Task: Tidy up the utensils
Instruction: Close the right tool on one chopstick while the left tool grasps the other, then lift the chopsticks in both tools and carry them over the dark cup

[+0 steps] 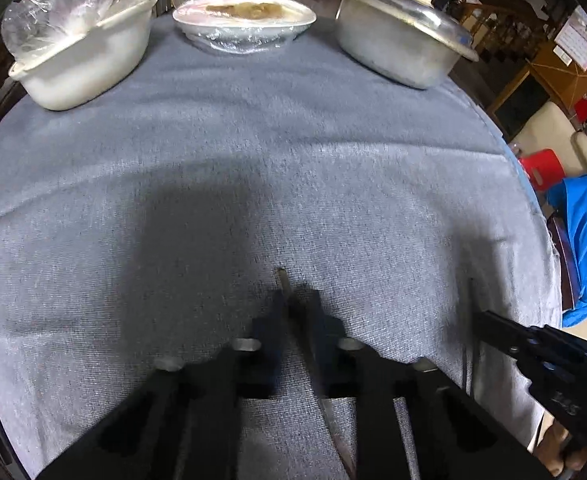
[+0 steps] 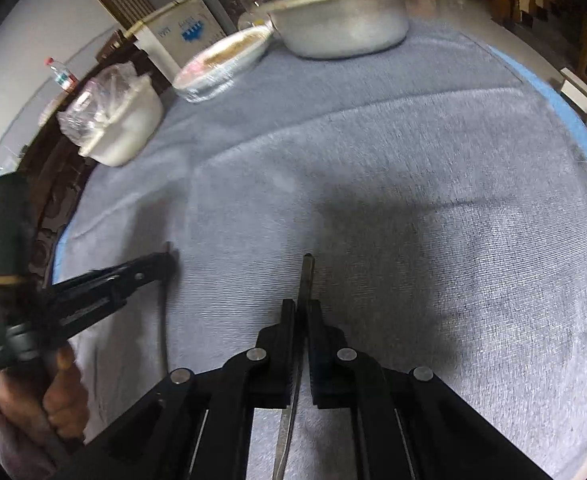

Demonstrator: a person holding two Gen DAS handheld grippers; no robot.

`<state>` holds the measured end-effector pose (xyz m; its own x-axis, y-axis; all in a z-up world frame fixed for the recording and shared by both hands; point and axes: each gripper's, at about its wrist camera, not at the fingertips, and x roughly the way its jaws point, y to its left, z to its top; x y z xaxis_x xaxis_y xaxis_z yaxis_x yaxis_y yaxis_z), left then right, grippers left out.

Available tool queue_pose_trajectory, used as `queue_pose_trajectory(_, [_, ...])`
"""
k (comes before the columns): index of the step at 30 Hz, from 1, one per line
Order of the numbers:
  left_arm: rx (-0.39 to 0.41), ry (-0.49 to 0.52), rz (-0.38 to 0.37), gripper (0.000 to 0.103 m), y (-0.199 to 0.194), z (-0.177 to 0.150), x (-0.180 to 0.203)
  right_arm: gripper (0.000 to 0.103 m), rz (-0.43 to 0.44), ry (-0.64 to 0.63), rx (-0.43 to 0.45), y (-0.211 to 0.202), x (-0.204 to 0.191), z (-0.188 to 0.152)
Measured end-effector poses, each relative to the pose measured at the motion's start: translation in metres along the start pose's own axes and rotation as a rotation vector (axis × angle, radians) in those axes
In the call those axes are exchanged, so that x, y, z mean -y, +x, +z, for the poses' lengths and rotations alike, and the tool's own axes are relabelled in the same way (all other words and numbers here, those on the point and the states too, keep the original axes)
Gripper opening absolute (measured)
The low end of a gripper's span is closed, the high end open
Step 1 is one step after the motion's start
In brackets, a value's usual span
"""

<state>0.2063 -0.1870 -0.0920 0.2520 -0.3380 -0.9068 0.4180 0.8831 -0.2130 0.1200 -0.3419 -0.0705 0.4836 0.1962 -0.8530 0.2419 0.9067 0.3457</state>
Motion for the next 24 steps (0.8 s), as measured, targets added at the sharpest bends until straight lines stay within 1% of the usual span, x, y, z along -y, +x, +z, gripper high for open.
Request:
queue_pose_trajectory(3, [0.018, 0.003, 0.017, 0.006, -0.002, -0.006, -0.001, 0.006, 0.024, -0.005, 0.037, -0.019, -0.002, -0.005])
queue_pose_trajectory(8, [0.131, -0.032, 0.023, 0.005, -0.038, -0.016, -0.011, 0.006, 0.031, -0.023, 0.128, -0.054, -0.009, -0.015])
queue_pose_trajectory(12, [0.228, -0.060, 0.063, 0.005, -0.084, -0.028, -0.025, 0.006, 0.045, -0.025, 0.200, -0.074, -0.013, -0.019])
queue_pose_trajectory(15, [0.309, -0.071, 0.104, 0.005, -0.120, -0.039, -0.031, 0.006, 0.050, -0.024, 0.260, -0.095, -0.018, -0.029])
queue_pose_trajectory(17, [0.365, -0.083, 0.117, 0.005, -0.143, -0.045, -0.037, 0.006, 0.051, -0.025, 0.304, -0.112, -0.022, -0.041])
queue_pose_trajectory(20, [0.453, -0.104, 0.136, 0.005, -0.181, -0.063, -0.048, 0.006, 0.049, -0.023, 0.373, -0.135, -0.026, -0.059])
queue_pose_trajectory(21, [0.485, -0.116, 0.143, 0.005, -0.196, -0.072, -0.052, 0.005, 0.053, -0.020, 0.394, -0.142, -0.028, -0.064])
queue_pose_trajectory(24, [0.552, -0.141, 0.162, 0.005, -0.223, -0.095, -0.057, 0.005, 0.056, -0.021, 0.468, -0.167, -0.034, -0.086])
